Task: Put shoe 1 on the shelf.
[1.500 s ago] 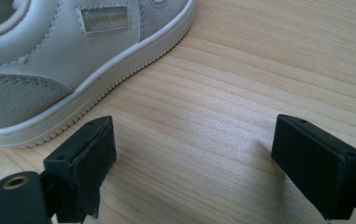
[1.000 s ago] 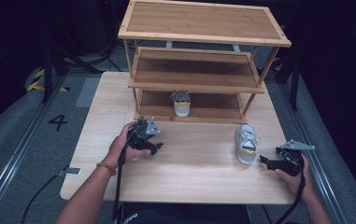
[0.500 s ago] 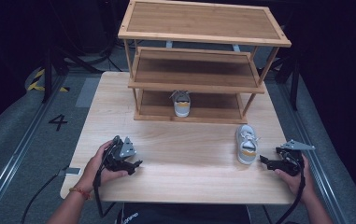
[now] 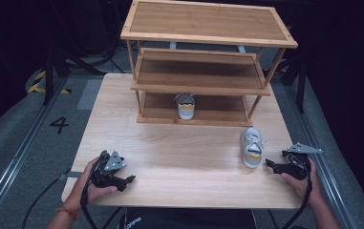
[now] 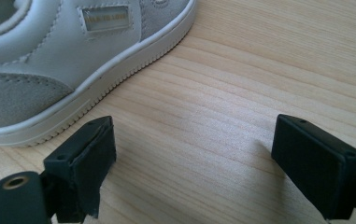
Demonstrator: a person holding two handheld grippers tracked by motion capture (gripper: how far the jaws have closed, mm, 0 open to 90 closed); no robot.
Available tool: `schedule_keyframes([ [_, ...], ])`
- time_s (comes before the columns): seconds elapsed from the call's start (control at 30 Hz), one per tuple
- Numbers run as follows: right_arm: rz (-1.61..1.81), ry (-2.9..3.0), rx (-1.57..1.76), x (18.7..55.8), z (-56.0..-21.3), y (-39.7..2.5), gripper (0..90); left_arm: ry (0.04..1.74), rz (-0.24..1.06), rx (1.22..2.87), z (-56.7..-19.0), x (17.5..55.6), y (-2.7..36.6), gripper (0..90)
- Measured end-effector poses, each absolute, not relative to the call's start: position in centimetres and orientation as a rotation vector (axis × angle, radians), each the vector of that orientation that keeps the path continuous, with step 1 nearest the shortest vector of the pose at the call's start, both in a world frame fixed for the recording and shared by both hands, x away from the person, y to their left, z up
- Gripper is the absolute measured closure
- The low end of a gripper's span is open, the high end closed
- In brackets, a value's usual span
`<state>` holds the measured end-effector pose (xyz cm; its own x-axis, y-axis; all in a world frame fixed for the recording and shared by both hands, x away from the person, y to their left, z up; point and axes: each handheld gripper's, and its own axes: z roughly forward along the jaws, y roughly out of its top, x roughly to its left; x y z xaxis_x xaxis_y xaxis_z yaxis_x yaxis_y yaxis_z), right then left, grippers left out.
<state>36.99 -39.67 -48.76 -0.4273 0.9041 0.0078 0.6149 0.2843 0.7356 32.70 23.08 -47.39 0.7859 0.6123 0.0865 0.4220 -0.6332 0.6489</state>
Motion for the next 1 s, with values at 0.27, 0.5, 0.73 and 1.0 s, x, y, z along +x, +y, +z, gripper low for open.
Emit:
schedule_keyframes([
  [0.27,0.936,2.194,1.318,36.7,-48.5,-39.6,17.1,0.877,0.326,2.239,-48.2,32.3,24.0,18.6],
  [0.5,0.987,2.261,1.212,35.9,-46.8,-38.9,23.4,0.885,0.336,2.238,-48.2,32.3,24.0,17.9],
  [0.73,1.015,2.296,1.095,34.8,-44.2,-37.6,27.1,0.886,0.331,2.237,-48.2,32.3,24.0,17.8],
  [1.0,1.015,2.373,0.948,34.5,-41.7,-34.6,32.1,0.884,0.338,2.244,-48.2,32.3,24.0,17.6],
])
